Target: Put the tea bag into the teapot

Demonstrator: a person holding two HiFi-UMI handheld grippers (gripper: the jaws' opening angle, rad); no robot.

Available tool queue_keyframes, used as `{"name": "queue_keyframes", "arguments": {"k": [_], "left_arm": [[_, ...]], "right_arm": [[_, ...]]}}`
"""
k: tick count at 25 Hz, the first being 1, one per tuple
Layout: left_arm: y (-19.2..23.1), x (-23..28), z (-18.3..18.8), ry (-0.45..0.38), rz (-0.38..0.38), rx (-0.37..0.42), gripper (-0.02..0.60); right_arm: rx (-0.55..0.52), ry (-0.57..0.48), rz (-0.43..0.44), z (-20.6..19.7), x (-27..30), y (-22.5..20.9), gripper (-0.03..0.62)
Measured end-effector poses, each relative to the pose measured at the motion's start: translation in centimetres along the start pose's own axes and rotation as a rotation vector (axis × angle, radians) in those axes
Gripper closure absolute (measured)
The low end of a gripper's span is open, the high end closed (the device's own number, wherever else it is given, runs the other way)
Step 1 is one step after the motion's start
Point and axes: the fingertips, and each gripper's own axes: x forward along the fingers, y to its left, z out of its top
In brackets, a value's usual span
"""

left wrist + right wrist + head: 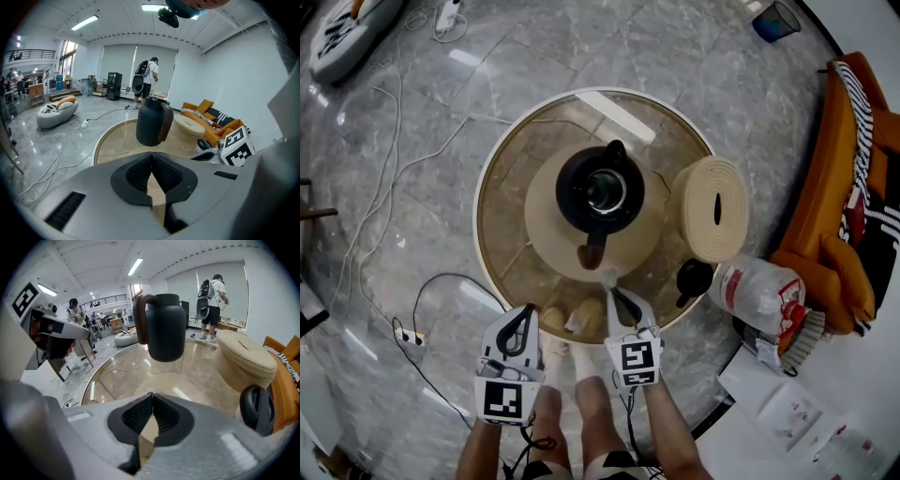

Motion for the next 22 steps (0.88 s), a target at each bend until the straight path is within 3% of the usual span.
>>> {"name": "queue_keyframes", "arguments": {"k": [10, 22], "left_arm": [[-1.0, -1.4, 3.5, -0.031, -0.002, 0.037, 0.565], [-2.8, -4.5, 10.0, -0.131, -0.004, 0.103, 0.565]], "right_arm": [[0.006, -0.072, -0.014, 3.9, -3.9, -0.6, 0.592], [-0.017, -0.235, -0.038, 13.2, -11.5, -0.3, 0.592]]}}
